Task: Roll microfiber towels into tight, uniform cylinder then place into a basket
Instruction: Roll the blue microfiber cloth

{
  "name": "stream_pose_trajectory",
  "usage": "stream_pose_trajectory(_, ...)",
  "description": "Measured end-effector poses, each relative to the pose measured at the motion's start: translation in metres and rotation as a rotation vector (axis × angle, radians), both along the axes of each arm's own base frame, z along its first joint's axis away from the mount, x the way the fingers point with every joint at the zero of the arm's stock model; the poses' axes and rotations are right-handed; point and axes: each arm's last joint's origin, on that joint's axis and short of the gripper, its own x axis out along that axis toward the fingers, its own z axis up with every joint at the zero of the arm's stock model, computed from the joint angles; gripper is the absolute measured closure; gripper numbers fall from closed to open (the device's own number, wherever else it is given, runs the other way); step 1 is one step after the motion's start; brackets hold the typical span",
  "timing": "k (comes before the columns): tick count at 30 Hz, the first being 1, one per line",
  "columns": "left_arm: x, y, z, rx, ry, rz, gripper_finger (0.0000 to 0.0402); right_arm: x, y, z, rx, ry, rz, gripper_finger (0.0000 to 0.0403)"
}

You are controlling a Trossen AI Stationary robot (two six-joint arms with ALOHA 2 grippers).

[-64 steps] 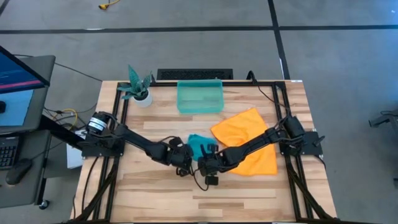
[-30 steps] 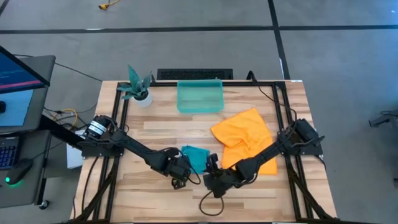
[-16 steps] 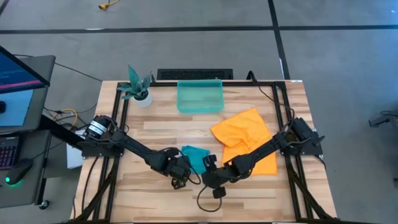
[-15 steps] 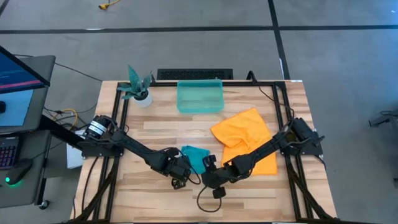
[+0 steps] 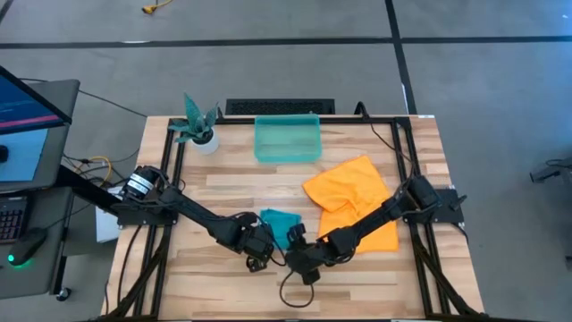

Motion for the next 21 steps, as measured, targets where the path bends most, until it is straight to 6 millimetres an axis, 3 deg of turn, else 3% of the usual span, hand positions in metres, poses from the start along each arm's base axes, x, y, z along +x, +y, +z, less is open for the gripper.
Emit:
stream_pose_trajectory(8,0.000,0.000,0.000,0.000,0.000,0.000,0.0279,-0.002,0.016,0.025,-0.143,0.030,0.012,0.0276)
stream_pose_trajectory(13,0.000,0.000,0.000,0.000,0.000,0.001,0.0279,-0.006,0.021,0.026,-0.213,0.017,-0.009,0.0274)
stream_pose_trajectory(21,0.000,0.000,0.000,-0.001,-0.002,0.001,0.0279,0.005,0.000,0.022,-0.183,0.033,-0.077,0.0274)
